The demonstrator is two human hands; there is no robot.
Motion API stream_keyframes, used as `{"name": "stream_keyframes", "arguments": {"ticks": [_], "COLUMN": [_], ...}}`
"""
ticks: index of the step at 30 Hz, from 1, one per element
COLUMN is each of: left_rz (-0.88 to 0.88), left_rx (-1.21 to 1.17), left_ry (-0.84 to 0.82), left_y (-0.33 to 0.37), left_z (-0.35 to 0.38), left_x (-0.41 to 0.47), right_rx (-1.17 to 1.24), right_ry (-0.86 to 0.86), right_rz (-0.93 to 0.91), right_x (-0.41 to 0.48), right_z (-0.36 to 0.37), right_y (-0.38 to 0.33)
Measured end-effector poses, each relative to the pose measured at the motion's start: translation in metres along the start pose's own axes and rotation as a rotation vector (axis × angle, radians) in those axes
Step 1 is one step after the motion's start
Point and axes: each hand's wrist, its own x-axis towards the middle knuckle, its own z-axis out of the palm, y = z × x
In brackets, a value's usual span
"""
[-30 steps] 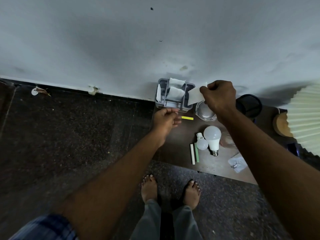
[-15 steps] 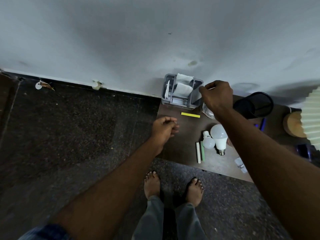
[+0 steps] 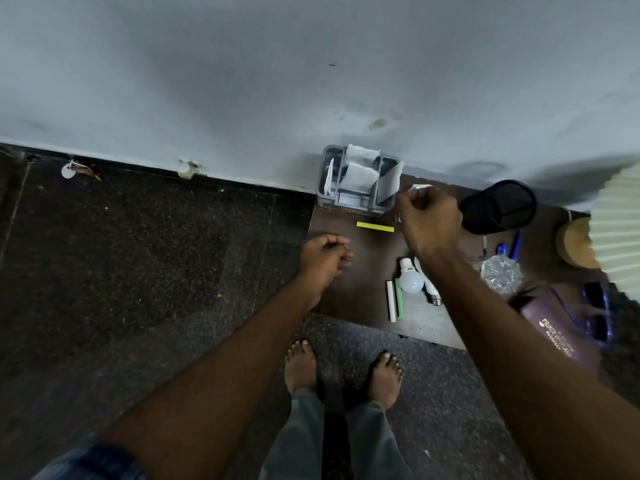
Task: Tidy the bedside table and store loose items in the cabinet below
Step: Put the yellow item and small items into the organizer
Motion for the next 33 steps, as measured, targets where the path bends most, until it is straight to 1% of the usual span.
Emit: {"name": "stream_keyframes", "arguments": {"ticks": [4, 6, 10, 14, 19, 26, 29, 33], "left_rz": [0.025, 0.048, 0.100, 0.114, 0.142, 0.159, 0.139, 0.149], "left_rx": [0.037, 0.062, 0.154, 0.235, 0.237, 0.246, 0.185, 0.082], "left_ry": [0.031, 0.047, 0.069, 0.092, 0.069, 0.084, 0.112, 0.198], "left_y": [-0.002, -0.002, -0.001, -0.002, 0.010, 0.012, 0.010, 0.005], "left_z": [0.003, 0.005, 0.010, 0.014, 0.019, 0.029, 0.029, 0.024], "left_x": [0.004, 0.006, 0.012, 0.017, 0.013, 0.019, 0.021, 0.023], "right_rx": [-0.024, -0.025, -0.095, -0.114, -0.107, -0.078, -0.048, 0.048], "right_ry": [-0.099, -0.133, -0.142, -0.128, -0.134, -0.142, -0.116, -0.074], "right_rz": [0.095, 0.114, 0.113, 0.123, 0.121, 0.155, 0.161, 0.152], "right_x": [-0.022, -0.028, -0.037, -0.038, -0.034, -0.030, -0.029, -0.034], "right_z": [0.013, 0.020, 0.030, 0.039, 0.046, 0.049, 0.047, 0.041], "right_y": [0.019, 0.026, 0.030, 0.035, 0.038, 0.037, 0.038, 0.041]}}
